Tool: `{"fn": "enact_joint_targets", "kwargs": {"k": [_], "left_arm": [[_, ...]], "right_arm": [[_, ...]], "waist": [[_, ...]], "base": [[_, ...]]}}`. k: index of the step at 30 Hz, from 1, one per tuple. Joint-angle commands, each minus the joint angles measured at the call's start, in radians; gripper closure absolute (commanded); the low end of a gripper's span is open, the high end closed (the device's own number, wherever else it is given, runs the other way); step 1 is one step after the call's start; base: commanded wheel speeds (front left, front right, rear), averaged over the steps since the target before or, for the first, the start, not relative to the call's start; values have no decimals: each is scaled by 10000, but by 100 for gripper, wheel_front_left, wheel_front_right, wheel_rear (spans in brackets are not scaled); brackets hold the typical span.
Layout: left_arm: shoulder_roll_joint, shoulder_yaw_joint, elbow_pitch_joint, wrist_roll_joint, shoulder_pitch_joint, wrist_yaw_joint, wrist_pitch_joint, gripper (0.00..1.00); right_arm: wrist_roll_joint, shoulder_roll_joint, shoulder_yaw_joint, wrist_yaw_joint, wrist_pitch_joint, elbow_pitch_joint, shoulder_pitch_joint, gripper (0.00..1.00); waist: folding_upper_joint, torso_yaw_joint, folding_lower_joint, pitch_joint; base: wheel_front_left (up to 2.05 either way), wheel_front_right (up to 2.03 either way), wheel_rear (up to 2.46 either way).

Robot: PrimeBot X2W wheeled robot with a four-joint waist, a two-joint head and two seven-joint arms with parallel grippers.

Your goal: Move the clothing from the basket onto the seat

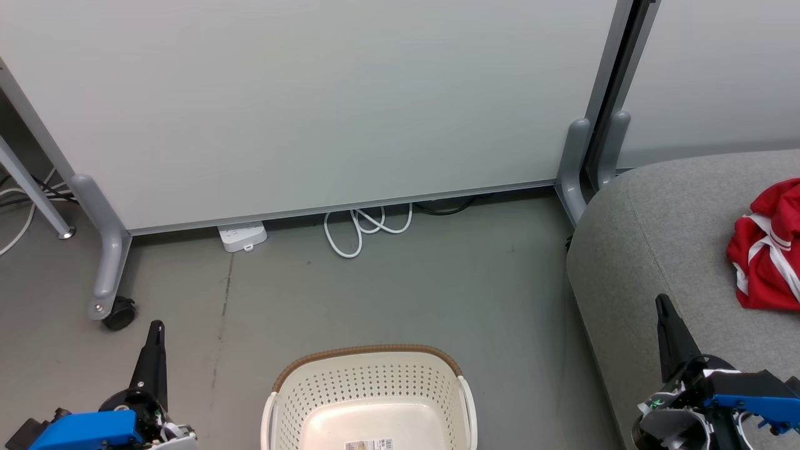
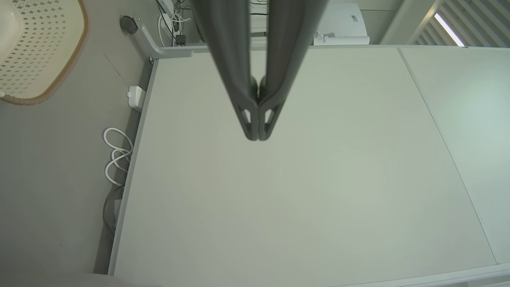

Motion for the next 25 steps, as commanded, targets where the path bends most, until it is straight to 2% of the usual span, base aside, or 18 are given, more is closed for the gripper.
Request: {"fn": "enact_joint_targets", "kwargs": {"k": [1,25], "left_arm": [[55,27,-47,-14,-96,-64,23,100],[55,27,-48,-14,-95,-64,23,100]], "right_arm": [[32,34,-13,-3,36,-38,-56,100],[32,35,-13,-3,36,-38,-56,100]], "waist": [[0,1,1,0],[0,1,1,0]], "base": [[0,0,0],[0,0,0]]}}
